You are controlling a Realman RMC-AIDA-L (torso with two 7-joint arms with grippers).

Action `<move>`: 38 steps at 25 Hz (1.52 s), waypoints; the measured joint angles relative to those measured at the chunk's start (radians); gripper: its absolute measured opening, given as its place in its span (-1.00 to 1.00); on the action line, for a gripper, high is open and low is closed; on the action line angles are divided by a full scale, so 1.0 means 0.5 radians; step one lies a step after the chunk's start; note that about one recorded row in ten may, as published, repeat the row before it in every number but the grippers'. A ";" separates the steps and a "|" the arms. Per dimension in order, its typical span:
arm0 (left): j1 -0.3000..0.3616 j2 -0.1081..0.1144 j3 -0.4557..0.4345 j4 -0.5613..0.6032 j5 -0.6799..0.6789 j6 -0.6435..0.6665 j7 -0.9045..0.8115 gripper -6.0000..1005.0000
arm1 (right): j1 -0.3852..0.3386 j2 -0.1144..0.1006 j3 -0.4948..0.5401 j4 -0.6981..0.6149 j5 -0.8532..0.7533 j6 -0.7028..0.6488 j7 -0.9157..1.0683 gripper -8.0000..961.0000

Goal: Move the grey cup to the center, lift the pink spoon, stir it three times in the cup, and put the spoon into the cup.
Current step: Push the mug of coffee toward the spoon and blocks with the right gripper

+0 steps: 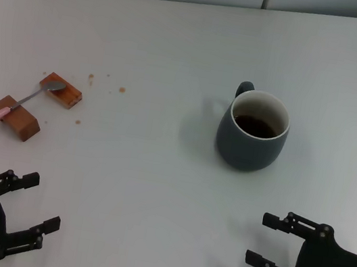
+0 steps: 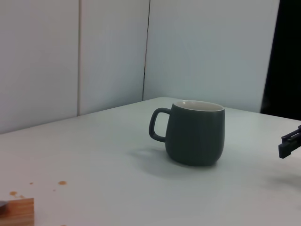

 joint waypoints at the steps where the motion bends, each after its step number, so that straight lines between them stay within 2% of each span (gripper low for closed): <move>1: -0.007 -0.001 0.009 -0.026 0.000 0.000 -0.005 0.68 | -0.005 0.000 0.003 0.015 0.001 0.000 -0.030 0.47; 18: -0.015 -0.003 0.015 -0.053 0.000 0.018 -0.019 0.68 | -0.019 0.002 0.005 0.128 0.060 0.045 -0.162 0.46; 34: -0.019 -0.008 0.005 -0.053 0.000 0.018 -0.013 0.67 | -0.033 -0.005 0.018 0.161 0.104 0.051 -0.166 0.35; 38: -0.019 -0.009 0.006 -0.053 0.000 0.019 -0.013 0.67 | -0.035 -0.006 0.023 0.163 0.107 0.051 -0.173 0.17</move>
